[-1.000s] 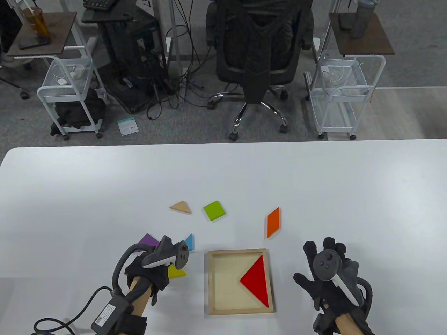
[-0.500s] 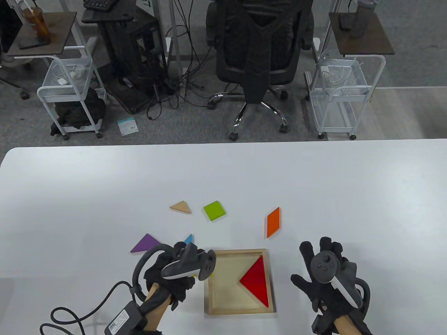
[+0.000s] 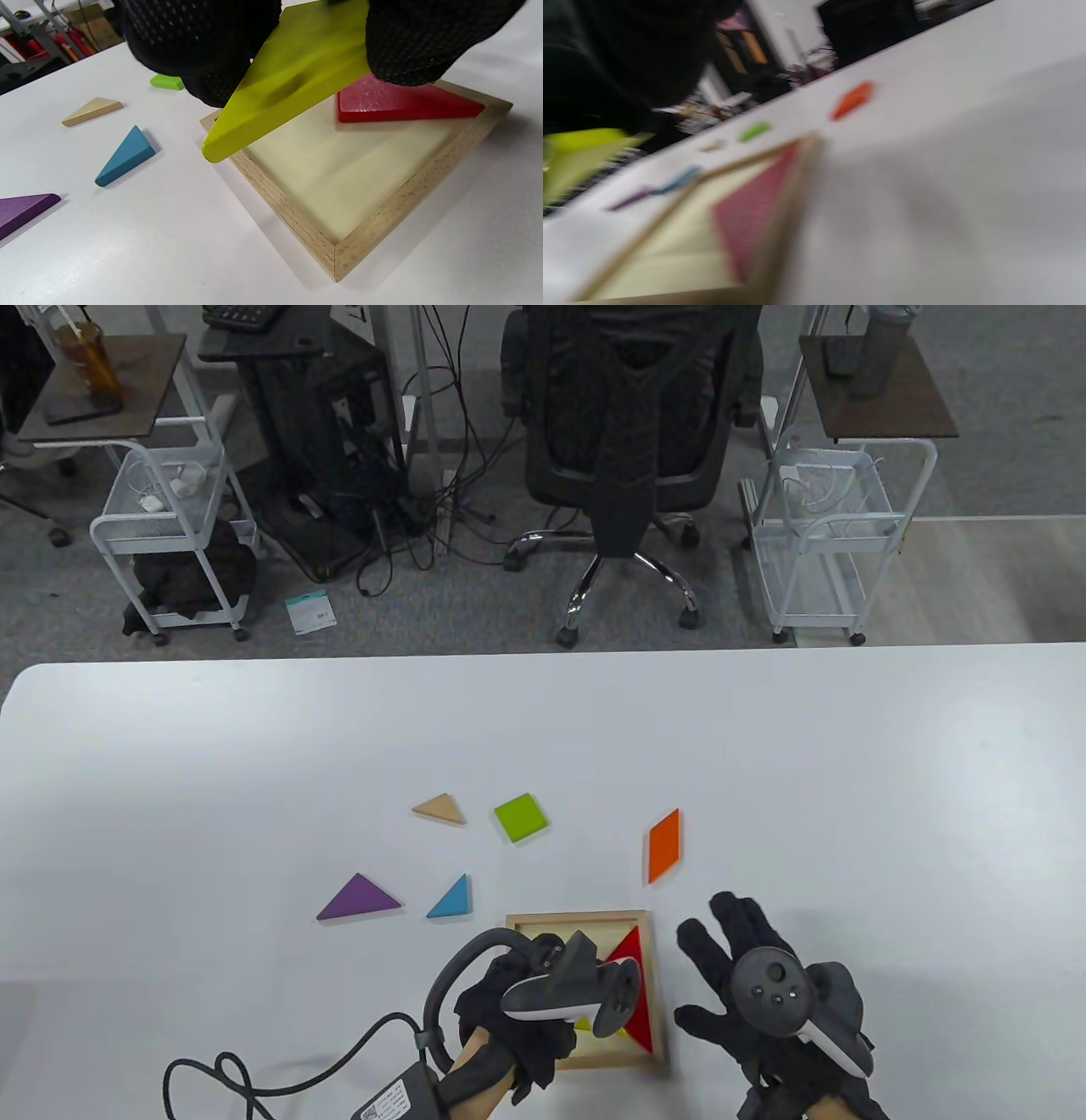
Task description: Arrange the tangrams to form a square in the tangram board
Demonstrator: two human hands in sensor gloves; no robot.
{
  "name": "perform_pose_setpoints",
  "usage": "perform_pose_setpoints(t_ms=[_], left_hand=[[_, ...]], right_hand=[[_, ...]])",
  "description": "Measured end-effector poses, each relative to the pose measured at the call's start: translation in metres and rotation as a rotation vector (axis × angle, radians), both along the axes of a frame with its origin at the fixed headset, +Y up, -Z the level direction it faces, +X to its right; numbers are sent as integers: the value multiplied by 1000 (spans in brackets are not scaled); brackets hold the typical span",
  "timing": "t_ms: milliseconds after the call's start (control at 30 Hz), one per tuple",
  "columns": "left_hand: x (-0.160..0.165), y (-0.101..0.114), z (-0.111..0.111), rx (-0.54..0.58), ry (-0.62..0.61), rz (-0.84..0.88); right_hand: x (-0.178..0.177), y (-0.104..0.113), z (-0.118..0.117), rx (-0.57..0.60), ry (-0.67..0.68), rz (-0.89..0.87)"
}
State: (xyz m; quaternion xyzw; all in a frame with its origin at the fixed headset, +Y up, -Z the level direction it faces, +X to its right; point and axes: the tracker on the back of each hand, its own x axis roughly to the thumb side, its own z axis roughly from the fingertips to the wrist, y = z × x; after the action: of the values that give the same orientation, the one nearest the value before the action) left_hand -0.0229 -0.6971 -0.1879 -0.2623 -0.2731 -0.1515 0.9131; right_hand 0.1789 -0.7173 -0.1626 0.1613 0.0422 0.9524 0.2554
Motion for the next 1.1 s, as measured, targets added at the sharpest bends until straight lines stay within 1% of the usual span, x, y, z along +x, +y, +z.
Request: perform_pose_setpoints(t_ms=[100,200,267,333,533,767,833,933,967,1033,1100], left_hand=[[-2,6,-3,-10,14,10],[-1,7,-4,-16,17,-7],[1,5,-5,-33,18,2],[3,3,-6,-52,18,8],[7,0,-8,-136,10,83],[9,-2,-11,-232,-7,160],[8,-1,-12,-241,-7,176],[3,0,-12,-240,-3,241],[-1,2,-11,-249,8,283],[-8,5,-9,-247,27,373],[-16,10,-4,-180,26,451]], right_hand=[[-15,10,16,176,71,-24],[-28,13,29,292,128,-38],[-36,13,35,340,147,-4],[-42,11,39,372,138,78],[-52,4,42,397,145,162],[-53,4,43,416,146,174],[-52,5,44,427,142,159],[-48,7,43,454,116,114],[-44,8,41,446,96,81],[-38,9,37,413,57,-16],[-29,8,29,355,-4,-130]])
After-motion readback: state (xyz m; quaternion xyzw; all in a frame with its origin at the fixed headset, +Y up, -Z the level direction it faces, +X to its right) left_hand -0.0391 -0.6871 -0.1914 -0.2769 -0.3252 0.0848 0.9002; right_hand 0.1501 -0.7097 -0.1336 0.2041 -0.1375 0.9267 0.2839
